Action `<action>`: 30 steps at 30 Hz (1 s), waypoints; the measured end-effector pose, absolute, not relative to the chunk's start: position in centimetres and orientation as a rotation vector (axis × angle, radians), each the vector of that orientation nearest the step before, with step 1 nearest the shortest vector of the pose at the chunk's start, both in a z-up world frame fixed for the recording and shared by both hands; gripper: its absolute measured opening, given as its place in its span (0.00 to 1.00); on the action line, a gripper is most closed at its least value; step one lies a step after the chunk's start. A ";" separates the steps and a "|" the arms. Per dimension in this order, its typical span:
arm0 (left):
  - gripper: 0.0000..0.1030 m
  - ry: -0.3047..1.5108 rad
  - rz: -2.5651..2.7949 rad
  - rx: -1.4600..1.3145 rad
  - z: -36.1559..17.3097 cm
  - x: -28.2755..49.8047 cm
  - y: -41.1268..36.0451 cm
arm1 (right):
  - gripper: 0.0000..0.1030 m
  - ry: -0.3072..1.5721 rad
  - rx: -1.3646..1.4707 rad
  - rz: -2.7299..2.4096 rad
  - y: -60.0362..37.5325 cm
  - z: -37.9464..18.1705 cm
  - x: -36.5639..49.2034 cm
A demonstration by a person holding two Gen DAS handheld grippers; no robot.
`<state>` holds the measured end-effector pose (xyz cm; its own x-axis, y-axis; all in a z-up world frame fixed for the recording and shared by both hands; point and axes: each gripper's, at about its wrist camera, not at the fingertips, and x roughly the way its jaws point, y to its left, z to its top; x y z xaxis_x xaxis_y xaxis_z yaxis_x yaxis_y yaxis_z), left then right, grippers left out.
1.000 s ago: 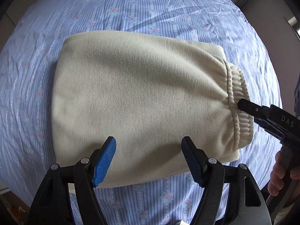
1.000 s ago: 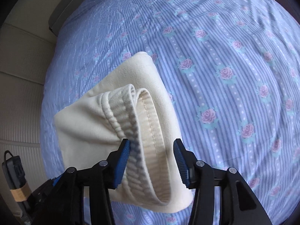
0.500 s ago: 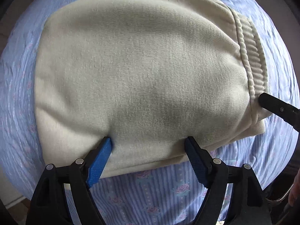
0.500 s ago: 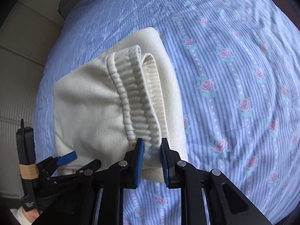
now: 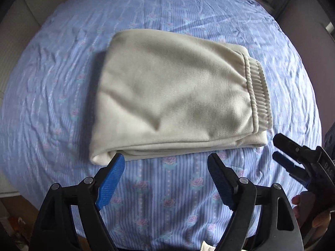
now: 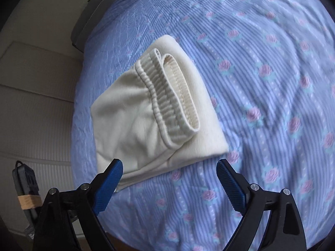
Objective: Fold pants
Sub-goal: 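Grasp the edge of the folded bundle with the right gripper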
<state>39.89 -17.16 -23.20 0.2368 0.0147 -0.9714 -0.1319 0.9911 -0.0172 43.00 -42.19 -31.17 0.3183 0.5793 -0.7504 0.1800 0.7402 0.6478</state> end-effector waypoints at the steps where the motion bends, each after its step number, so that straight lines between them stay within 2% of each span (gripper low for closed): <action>1: 0.81 1.313 0.121 -0.090 -22.9 39.6 -16.9 | 0.90 1.255 0.775 0.304 -42.2 -32.0 42.5; 5: 0.84 1.278 0.164 -0.046 -23.1 38.8 -16.0 | 0.90 1.242 0.871 0.280 -42.1 -34.9 40.9; 13: 0.84 1.317 0.088 -0.015 -26.4 38.5 -16.9 | 0.90 1.101 1.096 0.232 -41.6 -40.0 40.2; 16: 0.84 1.306 0.041 0.046 -27.2 38.5 -17.4 | 0.99 1.023 1.120 0.223 -41.2 -41.1 39.7; 25: 0.84 1.231 -0.005 0.075 -28.5 39.0 -15.6 | 1.00 0.853 1.041 0.133 -38.5 -41.1 41.0; 30: 0.84 1.222 0.023 0.015 -28.7 39.9 -13.5 | 1.00 0.836 1.027 0.074 -38.5 -40.9 43.0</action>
<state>39.88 -13.55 -28.66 0.3416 0.0256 -0.9395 -0.0098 0.9997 0.0236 43.04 -38.46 -40.89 0.6966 0.4239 -0.5788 0.3156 0.5435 0.7778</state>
